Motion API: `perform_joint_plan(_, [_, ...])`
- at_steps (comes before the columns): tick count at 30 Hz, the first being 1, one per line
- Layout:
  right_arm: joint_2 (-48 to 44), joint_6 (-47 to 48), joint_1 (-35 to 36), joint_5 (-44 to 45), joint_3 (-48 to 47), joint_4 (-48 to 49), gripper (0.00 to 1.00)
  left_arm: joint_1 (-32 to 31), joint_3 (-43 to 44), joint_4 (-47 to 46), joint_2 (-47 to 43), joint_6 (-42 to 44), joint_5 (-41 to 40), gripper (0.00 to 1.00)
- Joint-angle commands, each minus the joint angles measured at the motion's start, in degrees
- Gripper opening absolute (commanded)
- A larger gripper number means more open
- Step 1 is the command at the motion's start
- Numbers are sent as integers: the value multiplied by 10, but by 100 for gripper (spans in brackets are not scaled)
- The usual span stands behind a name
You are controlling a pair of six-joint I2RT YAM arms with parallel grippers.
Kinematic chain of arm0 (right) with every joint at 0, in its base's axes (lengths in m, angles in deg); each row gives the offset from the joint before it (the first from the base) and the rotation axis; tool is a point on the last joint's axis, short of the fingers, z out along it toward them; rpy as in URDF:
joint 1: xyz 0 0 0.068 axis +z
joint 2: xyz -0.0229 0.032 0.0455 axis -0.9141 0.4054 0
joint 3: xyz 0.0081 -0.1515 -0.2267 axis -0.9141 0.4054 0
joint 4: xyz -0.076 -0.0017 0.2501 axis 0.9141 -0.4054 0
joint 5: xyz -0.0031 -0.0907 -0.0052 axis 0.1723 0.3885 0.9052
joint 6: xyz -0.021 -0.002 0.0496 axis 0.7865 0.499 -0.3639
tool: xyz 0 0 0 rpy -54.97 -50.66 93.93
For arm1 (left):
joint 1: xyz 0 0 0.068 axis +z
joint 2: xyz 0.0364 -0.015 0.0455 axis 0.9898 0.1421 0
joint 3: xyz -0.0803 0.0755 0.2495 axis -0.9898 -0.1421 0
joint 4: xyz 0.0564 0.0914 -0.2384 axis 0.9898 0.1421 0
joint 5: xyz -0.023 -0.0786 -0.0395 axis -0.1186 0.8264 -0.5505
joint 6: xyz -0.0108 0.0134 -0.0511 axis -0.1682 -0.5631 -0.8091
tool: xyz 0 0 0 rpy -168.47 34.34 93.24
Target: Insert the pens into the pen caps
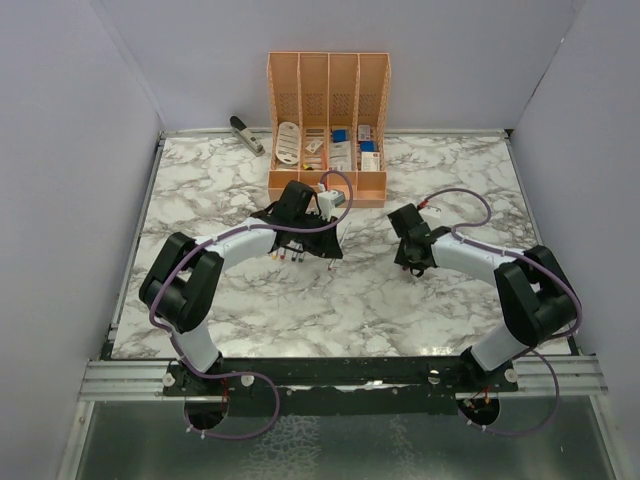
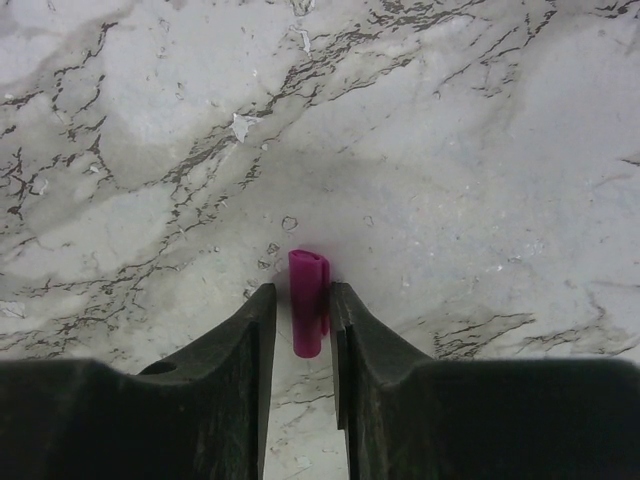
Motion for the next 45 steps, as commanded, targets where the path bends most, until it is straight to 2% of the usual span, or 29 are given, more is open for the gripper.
perform_joint_plan(1, [52, -5, -4, -28, 21, -91, 24, -4, 13, -3, -2, 7, 5, 0])
perform_joint_plan(9, [40, 3, -4, -37, 37, -114, 1, -4, 8, -4, -11, 8, -7, 0])
perform_joint_plan(14, [20, 22, -4, -46, 2, -96, 1, -4, 4, -9, -39, 8, -27, 0])
perform_joint_plan(20, [5, 56, -4, -47, -83, -39, 1, -4, 6, 0, -68, 8, -70, 0])
perform_joint_plan(26, [-37, 89, -4, -71, -124, 91, 1, -4, -32, -33, -131, 1, -116, 0])
perform_joint_plan(33, [-133, 118, -4, -154, -32, 332, 1, -5, -90, -143, -191, -28, -87, 0])
perform_joint_plan(39, [-185, 144, -5, -228, 19, 463, 1, -4, -96, -189, -187, -59, -65, 0])
perform_joint_plan(45, [-199, 142, -4, -277, 21, 515, 1, -6, -57, -196, -140, -71, 3, 0])
